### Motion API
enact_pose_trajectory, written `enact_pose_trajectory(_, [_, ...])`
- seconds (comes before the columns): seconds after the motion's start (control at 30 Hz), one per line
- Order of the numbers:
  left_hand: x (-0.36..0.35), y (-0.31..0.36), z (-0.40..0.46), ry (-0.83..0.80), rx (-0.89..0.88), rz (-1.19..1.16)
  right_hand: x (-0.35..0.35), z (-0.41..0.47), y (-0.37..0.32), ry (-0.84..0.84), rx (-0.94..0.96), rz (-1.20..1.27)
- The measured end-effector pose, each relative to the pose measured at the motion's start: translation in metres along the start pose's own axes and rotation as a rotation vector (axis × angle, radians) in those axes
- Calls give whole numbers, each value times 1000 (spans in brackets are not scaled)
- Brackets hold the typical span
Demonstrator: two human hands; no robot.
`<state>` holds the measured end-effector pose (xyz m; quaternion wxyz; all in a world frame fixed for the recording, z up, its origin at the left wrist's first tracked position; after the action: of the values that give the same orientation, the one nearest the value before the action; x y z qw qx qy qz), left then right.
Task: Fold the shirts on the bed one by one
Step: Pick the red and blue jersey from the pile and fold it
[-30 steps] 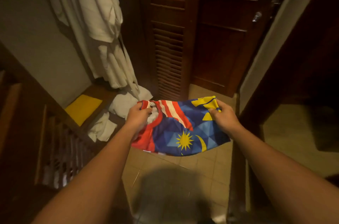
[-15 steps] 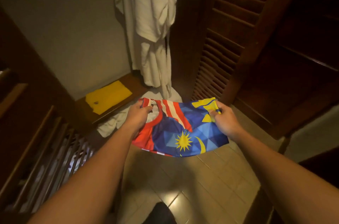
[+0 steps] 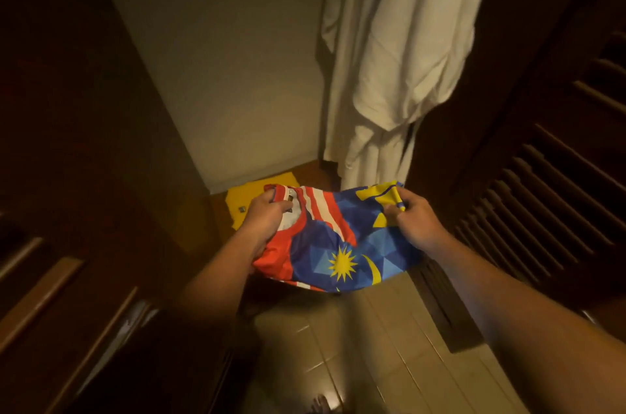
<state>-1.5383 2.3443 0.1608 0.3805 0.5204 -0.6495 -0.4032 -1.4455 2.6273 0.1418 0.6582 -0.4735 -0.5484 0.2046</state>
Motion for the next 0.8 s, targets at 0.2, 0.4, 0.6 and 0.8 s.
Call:
enact_pose_trajectory(0.2, [22, 16, 53, 115, 27, -16, -44, 95, -23, -159, 85, -34])
enact_pose_trajectory(0.4, [40, -6, 118, 285, 77, 99, -91, 177, -20, -314, 159, -15])
enact_pose_trajectory(0.6, [26, -60, 180, 294, 67, -78, -158, 239, 32, -396, 196, 34])
enact_pose_trajectory(0.8, [27, -170, 269, 329, -6, -209, -254, 296, 134, -432, 214, 86])
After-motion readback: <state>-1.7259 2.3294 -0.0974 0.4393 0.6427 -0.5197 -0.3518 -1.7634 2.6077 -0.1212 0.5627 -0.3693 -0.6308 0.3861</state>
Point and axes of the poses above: each hand's wrist, its own z-axis towards the middle knuckle, its own x-axis out of the back of the hand, y = z × x, the point moved 5 cm from there along z, towards the middle knuckle, and after that the axes turned 7 degrees about -z, right-handed, at the moved point
